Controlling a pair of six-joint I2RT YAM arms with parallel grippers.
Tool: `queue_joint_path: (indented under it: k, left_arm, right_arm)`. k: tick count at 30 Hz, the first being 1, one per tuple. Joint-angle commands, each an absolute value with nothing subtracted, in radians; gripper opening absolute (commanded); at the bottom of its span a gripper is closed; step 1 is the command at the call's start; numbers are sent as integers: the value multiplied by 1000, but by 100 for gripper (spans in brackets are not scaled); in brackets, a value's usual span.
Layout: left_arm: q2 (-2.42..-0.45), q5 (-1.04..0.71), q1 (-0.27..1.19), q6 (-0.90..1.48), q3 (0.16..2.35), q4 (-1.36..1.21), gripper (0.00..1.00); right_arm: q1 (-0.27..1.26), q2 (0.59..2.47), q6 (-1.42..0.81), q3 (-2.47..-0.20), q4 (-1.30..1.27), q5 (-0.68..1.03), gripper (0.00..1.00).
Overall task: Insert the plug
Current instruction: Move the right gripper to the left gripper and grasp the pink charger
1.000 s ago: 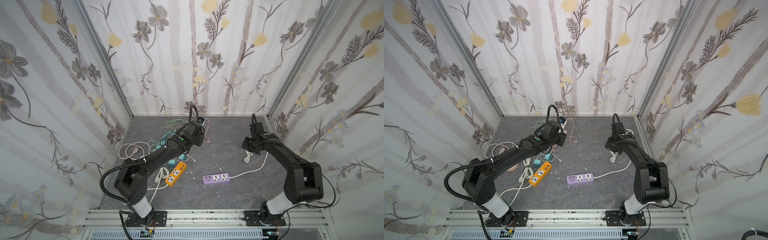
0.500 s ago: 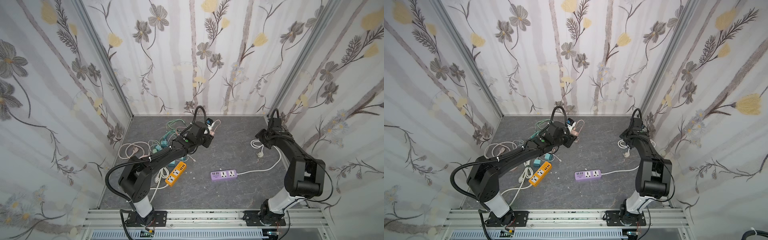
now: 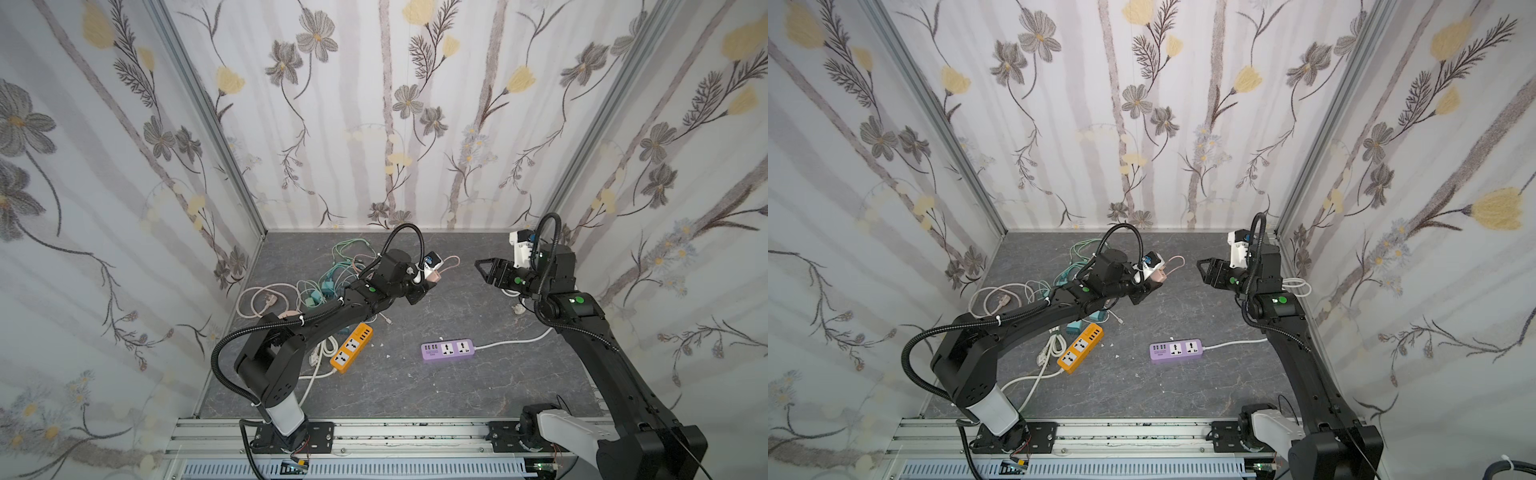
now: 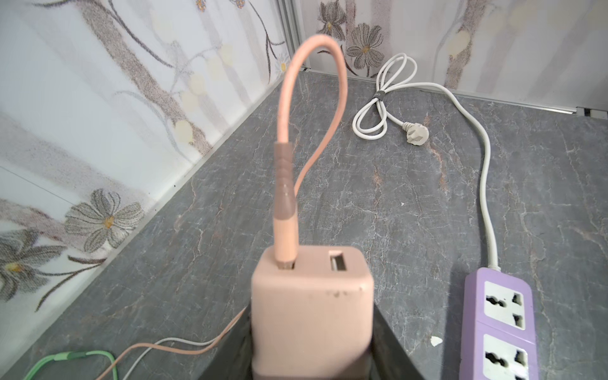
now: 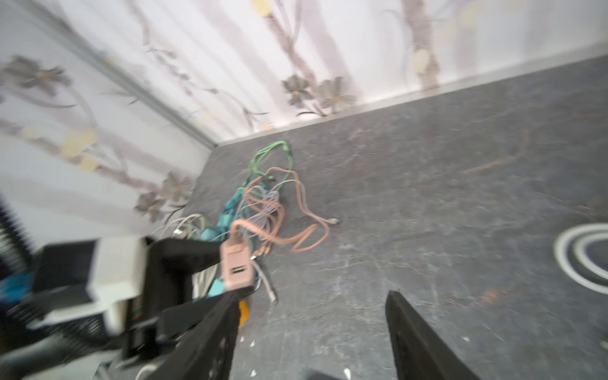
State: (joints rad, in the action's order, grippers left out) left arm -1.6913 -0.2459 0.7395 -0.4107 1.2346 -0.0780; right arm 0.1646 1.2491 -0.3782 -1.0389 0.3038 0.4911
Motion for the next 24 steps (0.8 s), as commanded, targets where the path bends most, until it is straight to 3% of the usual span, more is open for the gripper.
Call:
queue_joint_path:
  k: [1,9,14,24]
  left_arm:
    - [-1692,-293,739,-542,1218,-175,0]
    - [-1677,-379,738,-669,1157,-296,0]
    - [-1668,-427,738,-706,1151,-295,0]
    - [-1661,-431,742,-697,1129,-342,0]
  right_arm:
    - [220,1238,-351,-1019,252,635,71]
    - [247,1356,-365,-1076,360,803,68]
    - [246,1402,-355,-1116,426,734,64]
    - [268,1508,-323,-1183,451,751,58]
